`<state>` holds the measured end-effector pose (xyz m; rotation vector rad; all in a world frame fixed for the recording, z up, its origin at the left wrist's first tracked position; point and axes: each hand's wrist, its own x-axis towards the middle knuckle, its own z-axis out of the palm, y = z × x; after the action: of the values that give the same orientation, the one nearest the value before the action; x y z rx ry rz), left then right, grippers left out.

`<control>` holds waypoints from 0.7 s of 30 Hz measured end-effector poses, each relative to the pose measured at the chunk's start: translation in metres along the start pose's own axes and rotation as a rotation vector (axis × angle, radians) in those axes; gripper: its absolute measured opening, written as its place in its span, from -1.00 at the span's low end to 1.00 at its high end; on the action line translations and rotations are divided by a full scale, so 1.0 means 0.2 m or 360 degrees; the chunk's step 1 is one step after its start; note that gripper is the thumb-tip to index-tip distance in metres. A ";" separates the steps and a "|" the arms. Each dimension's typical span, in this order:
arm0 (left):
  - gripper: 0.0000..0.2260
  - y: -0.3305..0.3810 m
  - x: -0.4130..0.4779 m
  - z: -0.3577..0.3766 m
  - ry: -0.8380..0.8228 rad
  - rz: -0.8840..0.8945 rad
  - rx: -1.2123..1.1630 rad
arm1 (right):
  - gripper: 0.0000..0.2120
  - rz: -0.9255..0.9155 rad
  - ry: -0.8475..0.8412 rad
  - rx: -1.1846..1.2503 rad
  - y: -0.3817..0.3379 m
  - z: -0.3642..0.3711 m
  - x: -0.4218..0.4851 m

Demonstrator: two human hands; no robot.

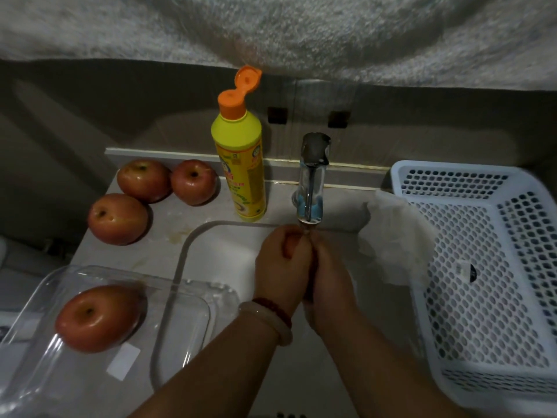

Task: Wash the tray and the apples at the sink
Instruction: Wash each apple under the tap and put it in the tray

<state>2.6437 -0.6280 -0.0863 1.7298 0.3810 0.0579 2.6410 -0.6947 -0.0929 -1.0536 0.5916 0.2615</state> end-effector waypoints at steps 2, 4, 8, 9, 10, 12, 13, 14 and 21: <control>-0.85 -0.01 -0.02 0.01 0.0043 0.0073 0.0025 | -0.78 0.0353 -0.0136 0.0227 -0.05 -0.01 0.01; -0.85 0.00 -0.01 0.02 0.0100 -0.0013 -0.0094 | -0.82 0.0133 -0.0164 -0.0039 -0.04 -0.01 0.03; -0.75 0.07 0.04 0.01 -0.0271 -0.0768 -0.0832 | -0.75 -0.1157 -0.0087 -0.1100 0.02 -0.06 0.04; -0.72 0.09 0.05 -0.01 -0.0432 -0.0961 -0.1001 | -0.68 -0.1315 -0.0186 -0.1264 0.04 -0.09 0.05; -0.68 0.10 0.07 -0.03 -0.0560 -0.1074 -0.1094 | -0.62 -0.1415 -0.0278 -0.1412 0.05 -0.12 0.07; -0.66 0.09 0.08 -0.05 -0.0659 -0.1180 -0.1145 | -0.57 -0.1548 -0.0395 -0.1651 0.07 -0.17 0.09; -0.68 0.07 0.07 -0.05 -0.0648 -0.1214 -0.1164 | -0.58 -0.1630 -0.0417 -0.1775 0.08 -0.17 0.09; -0.72 0.06 0.06 -0.05 -0.0628 -0.1238 -0.1220 | -0.59 -0.1735 -0.0430 -0.1899 0.09 -0.17 0.09; -0.71 -0.02 0.03 0.01 -0.0071 -0.0555 -0.0552 | -0.65 -0.1440 -0.0485 -0.1430 0.06 -0.12 0.08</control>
<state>2.6497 -0.6280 -0.0920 1.3027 0.5980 -0.1586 2.6406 -0.7122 -0.1190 -1.9842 -0.3693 -0.1428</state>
